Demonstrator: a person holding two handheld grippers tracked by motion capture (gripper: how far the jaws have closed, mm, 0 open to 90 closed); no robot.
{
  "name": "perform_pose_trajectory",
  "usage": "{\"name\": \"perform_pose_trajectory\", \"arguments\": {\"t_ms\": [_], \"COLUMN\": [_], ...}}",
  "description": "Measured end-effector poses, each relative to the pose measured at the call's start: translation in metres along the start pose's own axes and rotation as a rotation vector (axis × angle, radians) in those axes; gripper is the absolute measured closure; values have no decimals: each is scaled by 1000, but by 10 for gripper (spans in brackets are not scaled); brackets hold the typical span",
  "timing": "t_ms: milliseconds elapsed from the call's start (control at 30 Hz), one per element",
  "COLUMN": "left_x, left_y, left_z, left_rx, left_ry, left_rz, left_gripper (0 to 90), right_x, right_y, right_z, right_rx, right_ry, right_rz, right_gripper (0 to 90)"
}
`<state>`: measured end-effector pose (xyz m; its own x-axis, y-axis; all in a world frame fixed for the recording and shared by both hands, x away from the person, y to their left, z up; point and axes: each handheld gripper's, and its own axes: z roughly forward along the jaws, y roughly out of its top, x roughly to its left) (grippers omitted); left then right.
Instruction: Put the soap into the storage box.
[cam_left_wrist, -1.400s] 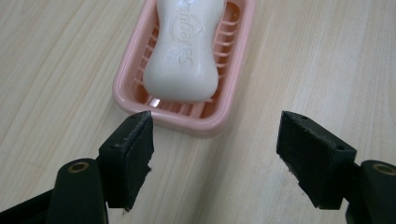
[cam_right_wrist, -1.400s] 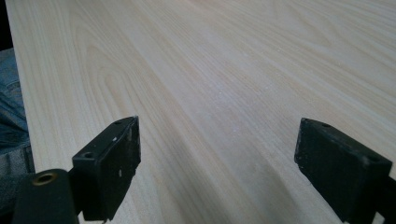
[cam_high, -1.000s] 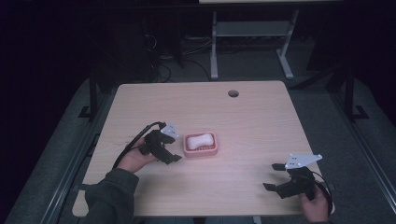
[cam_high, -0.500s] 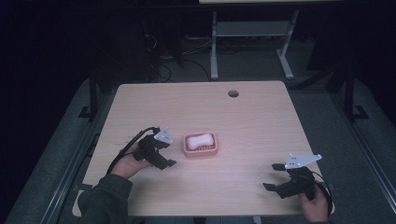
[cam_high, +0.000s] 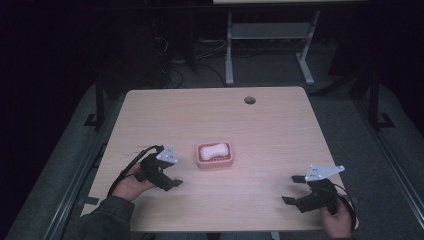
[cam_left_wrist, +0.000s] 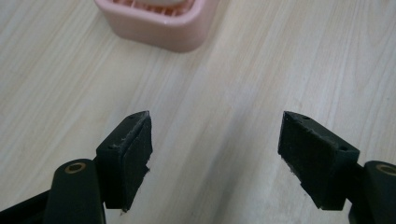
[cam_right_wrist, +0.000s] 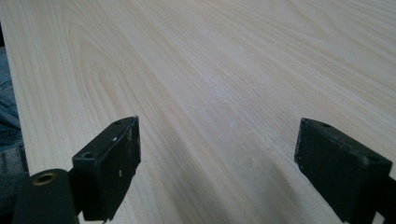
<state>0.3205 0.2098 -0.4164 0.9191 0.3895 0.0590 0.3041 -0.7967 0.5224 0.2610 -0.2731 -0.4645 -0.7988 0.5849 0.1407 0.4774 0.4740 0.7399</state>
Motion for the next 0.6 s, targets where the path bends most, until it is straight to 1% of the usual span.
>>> {"name": "perform_pose_trajectory", "arguments": {"t_ms": [67,100,200,233,300,367,400,433,467,500,600], "left_x": [-1,-3,-6,-10,-11,-15,-19,-19,-21,-24,-33], "left_y": [-2,-6,-10,-14,-16,-19,-23,-23,-25,-27,-31], "left_z": [0,-1,-3,-5,-6,-8,-11,-11,-11,-12,-13], "left_rx": [-3,-8,-9,-12,-11,-17,-25,-25,-33,-36,-19], "left_ry": [0,0,5,9,12,16,25,25,24,24,33], "left_rz": [-2,-9,-10,-10,-6,-10,-16,-16,-24,-24,-13], "left_gripper": [256,256,254,253,252,252,251,251,251,251,243], "right_x": [0,0,0,0,0,1,1,1,1,1,1], "right_y": [0,0,-1,-1,-1,-1,-1,-1,-1,-1,-1], "right_z": [0,0,0,0,0,-1,-1,-1,-1,-1,-1], "right_rx": [0,2,2,4,5,3,3,3,3,3,6], "right_ry": [0,0,-1,-2,-1,0,-1,-1,-1,0,2], "right_rz": [-2,2,1,4,3,1,1,1,0,-2,-5], "right_gripper": [141,141,142,142,142,142,142,142,142,142,142]}}
